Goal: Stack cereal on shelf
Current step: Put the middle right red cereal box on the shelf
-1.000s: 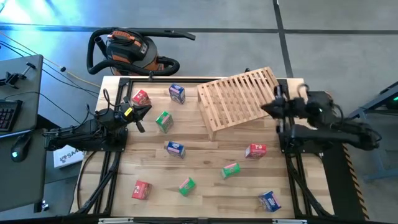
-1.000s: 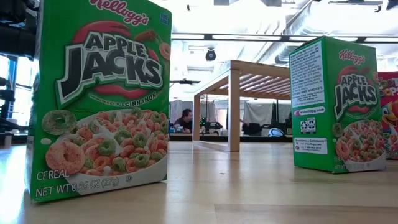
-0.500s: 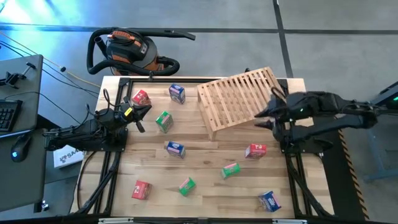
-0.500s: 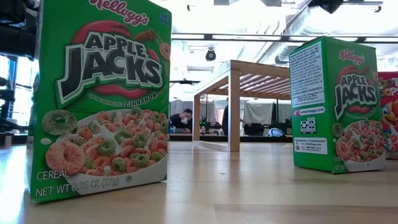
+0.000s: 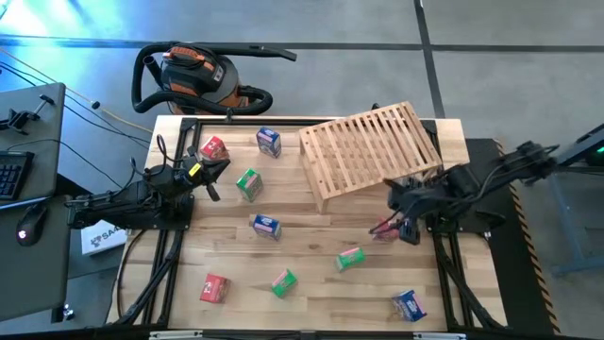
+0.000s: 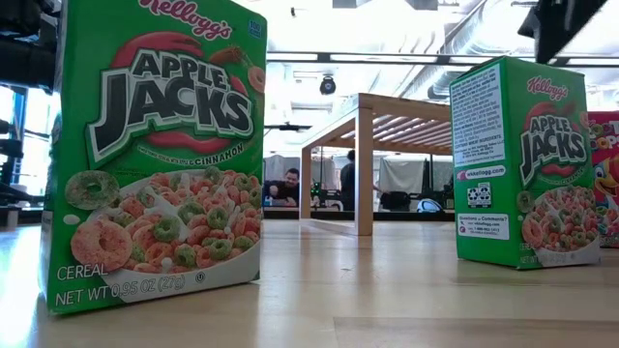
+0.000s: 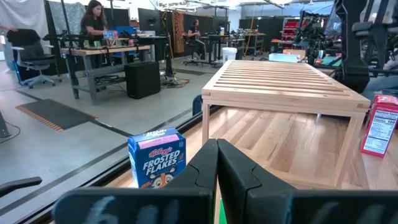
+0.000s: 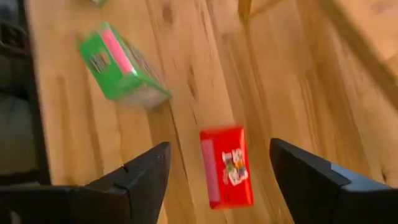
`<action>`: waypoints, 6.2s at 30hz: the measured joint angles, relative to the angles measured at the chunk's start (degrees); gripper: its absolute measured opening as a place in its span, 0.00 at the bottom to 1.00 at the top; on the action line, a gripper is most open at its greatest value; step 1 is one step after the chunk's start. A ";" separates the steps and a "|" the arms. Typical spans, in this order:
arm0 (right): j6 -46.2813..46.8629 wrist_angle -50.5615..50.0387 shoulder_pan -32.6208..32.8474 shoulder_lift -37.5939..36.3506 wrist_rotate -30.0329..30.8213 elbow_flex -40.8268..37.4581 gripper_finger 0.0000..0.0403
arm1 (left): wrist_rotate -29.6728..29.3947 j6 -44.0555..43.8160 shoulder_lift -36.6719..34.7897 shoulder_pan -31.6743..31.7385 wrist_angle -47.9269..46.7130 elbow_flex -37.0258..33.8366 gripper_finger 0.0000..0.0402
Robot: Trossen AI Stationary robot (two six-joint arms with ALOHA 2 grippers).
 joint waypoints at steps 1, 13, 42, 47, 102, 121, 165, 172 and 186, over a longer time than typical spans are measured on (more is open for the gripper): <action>0.51 -1.07 0.32 0.89 -0.03 0.00 0.65 | 0.00 0.00 0.00 0.00 0.02 0.00 0.00; 3.16 -5.59 1.26 10.47 -3.75 0.00 0.65 | 0.00 0.00 0.01 0.00 0.00 0.00 0.00; 0.62 -3.80 -1.18 21.05 -6.73 -0.03 0.59 | 0.02 0.00 0.00 0.00 0.02 0.00 0.00; 0.62 -3.17 -1.20 21.05 -6.80 -0.04 0.50 | 0.01 0.00 0.01 0.00 0.01 -0.01 0.00; -65.31 -21.77 -53.18 31.61 5.19 57.43 0.38 | 0.00 0.00 0.00 0.00 0.02 0.00 0.00; -65.67 -22.17 -56.89 35.77 3.78 57.40 0.38 | 0.01 0.00 0.00 0.00 0.00 0.00 0.00; -60.77 -22.12 -52.51 39.13 12.96 65.75 0.53 | 0.00 0.00 0.00 0.00 0.00 0.00 0.00; -54.43 -22.15 -48.93 36.73 9.47 67.23 0.34 | 0.01 0.00 0.01 0.00 0.00 0.00 0.00; -41.73 15.75 -48.98 8.87 6.00 15.79 0.03 | 0.01 0.00 0.02 0.00 0.00 0.00 0.00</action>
